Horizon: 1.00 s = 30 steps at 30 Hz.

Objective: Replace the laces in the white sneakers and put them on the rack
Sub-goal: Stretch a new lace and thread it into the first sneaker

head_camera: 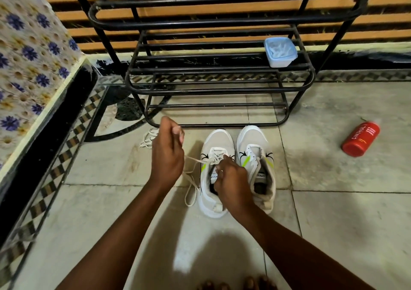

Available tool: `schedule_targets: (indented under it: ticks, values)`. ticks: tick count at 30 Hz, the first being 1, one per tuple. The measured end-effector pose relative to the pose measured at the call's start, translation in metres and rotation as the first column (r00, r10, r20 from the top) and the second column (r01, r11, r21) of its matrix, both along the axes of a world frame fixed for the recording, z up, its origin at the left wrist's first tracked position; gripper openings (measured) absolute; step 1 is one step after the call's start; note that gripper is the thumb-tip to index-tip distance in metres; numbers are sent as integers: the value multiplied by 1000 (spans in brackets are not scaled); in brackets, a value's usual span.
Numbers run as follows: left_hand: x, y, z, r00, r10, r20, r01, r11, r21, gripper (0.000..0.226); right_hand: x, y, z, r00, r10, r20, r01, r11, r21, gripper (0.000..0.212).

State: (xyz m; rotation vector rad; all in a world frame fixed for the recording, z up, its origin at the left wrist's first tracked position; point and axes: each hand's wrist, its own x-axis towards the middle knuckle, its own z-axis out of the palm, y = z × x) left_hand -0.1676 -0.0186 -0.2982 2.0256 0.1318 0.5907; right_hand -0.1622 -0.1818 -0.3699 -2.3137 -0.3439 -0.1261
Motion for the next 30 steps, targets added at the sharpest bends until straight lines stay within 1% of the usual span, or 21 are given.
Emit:
schedule_targets:
  ticks: [1,3,5,8,10,12,14,15,19,21,22,24,26,28,30]
  values:
    - [1,0,1,999,-38,-2,38,990,133,20,0,0,0,1000,6,-1,-6,1000,-16,19]
    - [3,1,-2,993,-107,-50,117,955,272,18,0,-2,-1,1000,-9,-10,9,1000,-16,22]
    - [7,5,-13,982,-123,-140,169,905,391,11,0,-3,-3,1000,-26,-10,25,1000,-6,22]
    - [7,10,-31,956,-109,-274,234,845,481,12,-1,-2,-3,998,-53,-25,53,998,-26,24]
    - [4,7,-40,934,-98,-345,286,783,553,5,0,0,-3,997,-62,-35,60,997,-51,25]
    - [0,3,-46,915,-111,-389,343,725,598,17,0,0,-2,997,-67,-39,64,996,-69,25]
    - [0,-1,-50,880,-125,-457,403,707,582,34,0,1,-1,996,-70,-47,66,994,-82,25]
    - [1,-2,-52,865,-115,-489,420,701,577,37,0,0,-1,996,-73,-51,69,994,-86,25]
    - [6,-4,-49,866,-43,-498,390,680,620,16,-1,-1,1,996,-78,-37,76,996,-54,24]
    - [8,-6,-45,860,-49,-508,399,686,609,15,-2,-1,3,996,-85,-40,83,995,-56,25]
    - [9,-6,-45,860,-66,-506,399,704,588,15,-2,-1,3,994,-94,-47,91,994,-61,26]
    - [12,-5,-44,870,-85,-486,368,768,524,14,-1,-1,5,994,-95,-54,91,994,-68,27]
    - [16,-2,-40,897,-55,-439,284,834,474,11,1,-1,6,996,-81,-43,78,996,-47,24]
    - [16,0,-28,922,-36,-385,197,900,390,11,2,-3,6,996,-71,-45,73,997,26,19]
    - [14,-1,-11,945,-73,-320,166,947,273,10,1,-6,8,994,-82,-74,92,985,148,21]
